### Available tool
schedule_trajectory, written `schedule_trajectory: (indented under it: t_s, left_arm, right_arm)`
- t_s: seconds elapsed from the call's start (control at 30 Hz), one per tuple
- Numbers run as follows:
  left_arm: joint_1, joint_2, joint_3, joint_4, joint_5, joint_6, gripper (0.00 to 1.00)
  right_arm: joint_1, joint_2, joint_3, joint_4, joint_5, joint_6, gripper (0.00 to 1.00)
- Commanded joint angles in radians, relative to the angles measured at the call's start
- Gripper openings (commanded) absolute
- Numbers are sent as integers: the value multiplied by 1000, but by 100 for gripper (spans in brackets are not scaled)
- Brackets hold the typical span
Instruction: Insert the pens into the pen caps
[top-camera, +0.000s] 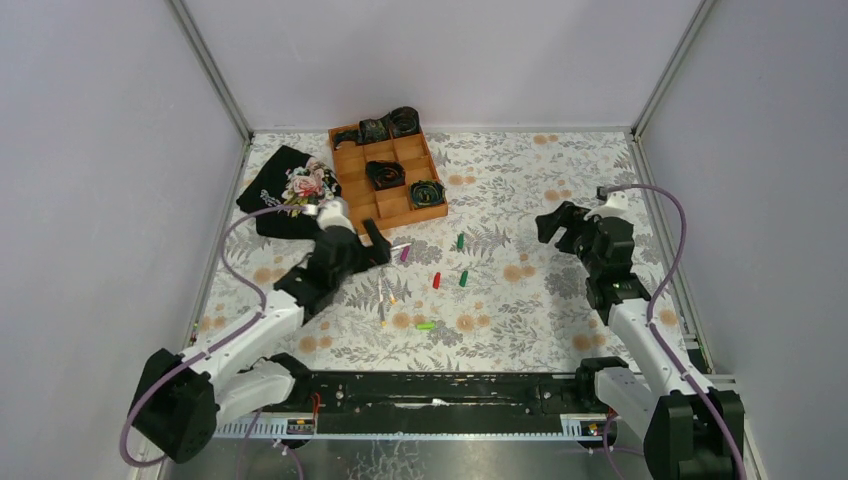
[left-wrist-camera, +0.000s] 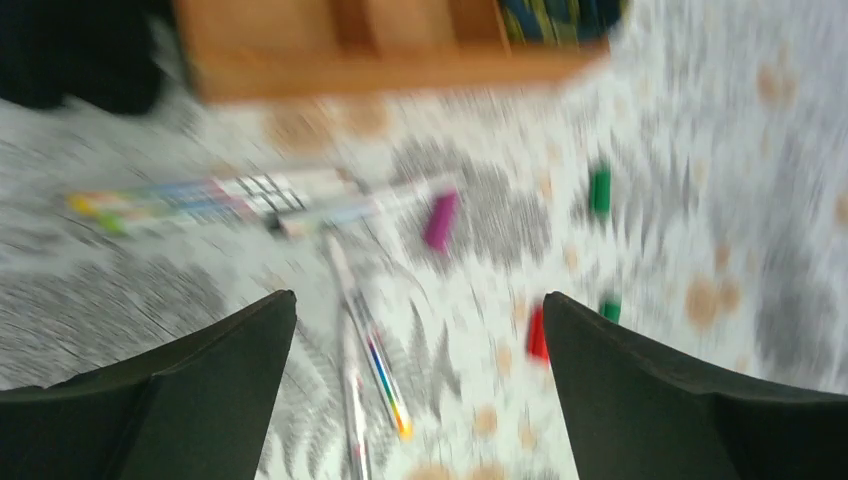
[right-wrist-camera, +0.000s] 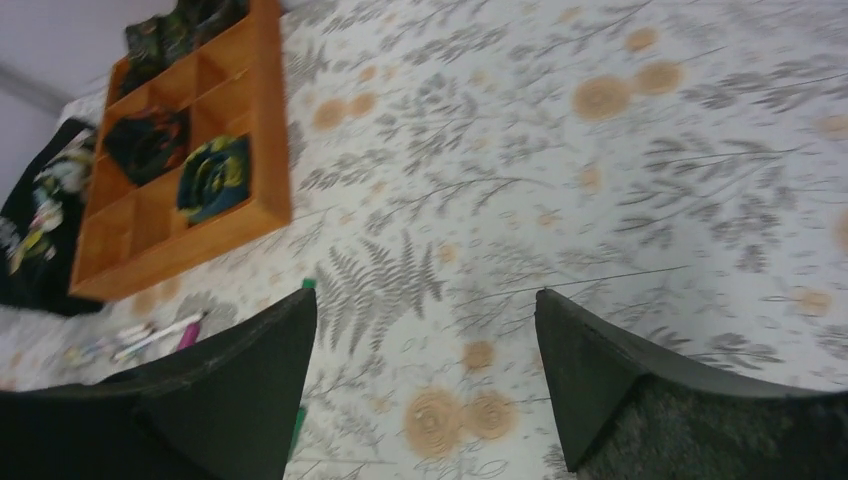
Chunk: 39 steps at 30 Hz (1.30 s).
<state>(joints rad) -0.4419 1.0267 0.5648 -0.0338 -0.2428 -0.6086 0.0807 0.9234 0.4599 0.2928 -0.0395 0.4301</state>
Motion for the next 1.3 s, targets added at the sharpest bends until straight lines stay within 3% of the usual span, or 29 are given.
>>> schedule_trajectory:
  t_s: [0.0,0.13,0.27,0.53,0.9,1.27]
  left_arm:
    - [-240,56,24,-205,-47,-8,89]
    - [-416,159,45,-280,-172,-56,73]
    - [-484,274,83,-285,-198,-80,59]
    - [-573,362,166,-382,-316,-156,54]
    - [-575,299,98,-474,-404,-266,33]
    - [-559,377,85,-450,-382,-274,32]
  right_arm:
    - [38,32,63,-138,-258,61,84]
    - [128,18,64,-208,-221,46,83]
    - [220,16,65,-250,-160,23,82]
    - [246,38,63,-284,-127,-14,82]
    - [250,39,73,-321,-117,-51,81]
    - [253,32,71,-335,-116,-44,81]
